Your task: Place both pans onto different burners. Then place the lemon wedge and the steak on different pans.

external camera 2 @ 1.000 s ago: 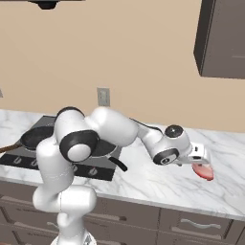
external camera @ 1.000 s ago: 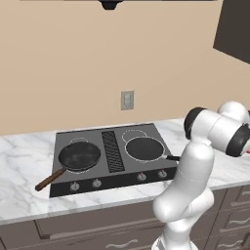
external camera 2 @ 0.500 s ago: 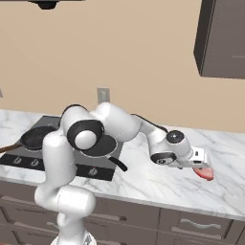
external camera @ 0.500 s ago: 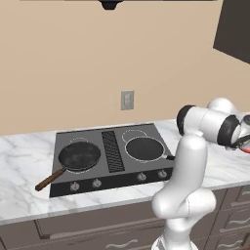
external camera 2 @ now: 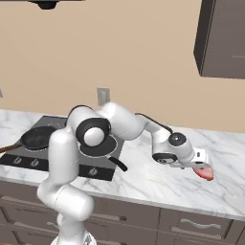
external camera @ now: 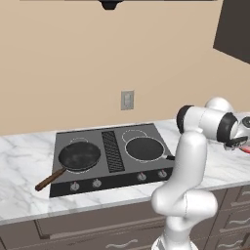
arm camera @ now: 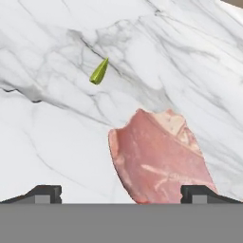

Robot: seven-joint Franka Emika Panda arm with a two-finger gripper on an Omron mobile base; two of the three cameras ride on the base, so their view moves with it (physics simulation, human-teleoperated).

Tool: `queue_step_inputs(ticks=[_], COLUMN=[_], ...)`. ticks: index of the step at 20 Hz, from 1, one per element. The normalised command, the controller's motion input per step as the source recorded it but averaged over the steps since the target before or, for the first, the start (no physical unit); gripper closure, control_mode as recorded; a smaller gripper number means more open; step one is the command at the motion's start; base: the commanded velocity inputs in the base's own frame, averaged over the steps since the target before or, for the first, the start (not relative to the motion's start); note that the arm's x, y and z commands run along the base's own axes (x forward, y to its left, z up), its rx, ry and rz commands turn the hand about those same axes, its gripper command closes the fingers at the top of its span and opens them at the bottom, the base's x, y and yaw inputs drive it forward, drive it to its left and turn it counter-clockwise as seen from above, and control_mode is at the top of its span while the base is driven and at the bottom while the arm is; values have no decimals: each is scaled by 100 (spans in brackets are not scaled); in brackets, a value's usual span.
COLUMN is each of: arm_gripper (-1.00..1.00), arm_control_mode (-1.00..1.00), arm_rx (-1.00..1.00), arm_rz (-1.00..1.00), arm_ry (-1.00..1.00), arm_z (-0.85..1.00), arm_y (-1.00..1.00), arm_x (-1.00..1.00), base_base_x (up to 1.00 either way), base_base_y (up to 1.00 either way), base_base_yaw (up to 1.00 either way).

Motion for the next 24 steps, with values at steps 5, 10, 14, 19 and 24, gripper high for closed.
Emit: queue_step_inputs(ticks=[5, 10, 14, 19, 24], arm_gripper=[-100, -100, -100, -100, -100], arm_control_mode=[-100, -100, -100, -100, -100], arm_rx=[0, 0, 0, 0, 0], arm_rz=[0, 0, 0, 0, 0], arm_ry=[0, 0, 0, 0, 0], arm_z=[-2, -3, -8, -19, -20], arm_y=[-16, -18, -18, -14, -8], arm_x=[23, 22, 12, 6, 3], base_base_x=[0, 0, 0, 0, 0], base_base_y=[0, 0, 0, 0, 0], base_base_yaw=[0, 0, 0, 0, 0])
